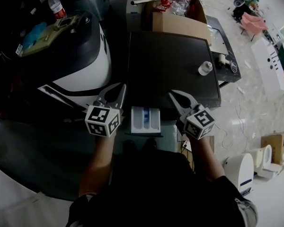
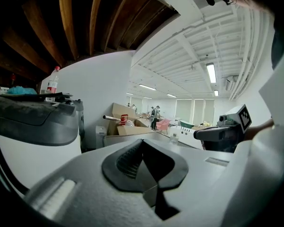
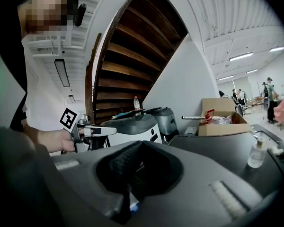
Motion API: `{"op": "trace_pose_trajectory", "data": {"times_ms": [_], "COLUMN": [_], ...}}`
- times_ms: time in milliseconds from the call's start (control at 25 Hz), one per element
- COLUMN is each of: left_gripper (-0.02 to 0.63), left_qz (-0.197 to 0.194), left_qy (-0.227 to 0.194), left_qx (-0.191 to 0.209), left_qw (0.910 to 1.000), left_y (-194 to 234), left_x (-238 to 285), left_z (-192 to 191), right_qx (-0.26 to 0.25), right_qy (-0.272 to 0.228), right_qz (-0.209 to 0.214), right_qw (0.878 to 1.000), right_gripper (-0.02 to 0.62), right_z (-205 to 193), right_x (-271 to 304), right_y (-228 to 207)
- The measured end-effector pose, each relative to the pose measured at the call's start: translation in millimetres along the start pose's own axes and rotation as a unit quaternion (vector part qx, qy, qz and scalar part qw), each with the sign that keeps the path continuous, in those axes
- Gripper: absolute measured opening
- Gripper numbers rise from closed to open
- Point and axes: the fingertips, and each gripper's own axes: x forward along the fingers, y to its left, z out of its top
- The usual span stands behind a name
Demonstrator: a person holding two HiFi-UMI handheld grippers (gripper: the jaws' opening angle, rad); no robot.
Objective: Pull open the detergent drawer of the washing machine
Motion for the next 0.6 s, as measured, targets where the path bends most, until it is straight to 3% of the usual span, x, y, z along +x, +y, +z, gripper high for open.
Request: {"op": "trace_pose_trajectory", "data": {"times_ms": [600], "left_gripper": [0.011], "left_qz": [-0.002], "left_qy": [0.011], "left_qx": [0.002], "left_qw": [0.9999], "left_y": [-9.9], "left_x": [4.2], "left_z": [-5.5], "right_qx": [0.014], "right_qy": [-0.005], "right_qz": [-0.003], "right_qw": [1.000], "right_gripper": [0.002], "right_z": [-5.5], "right_x": [-9.1], "right_y": [-9.0]}}
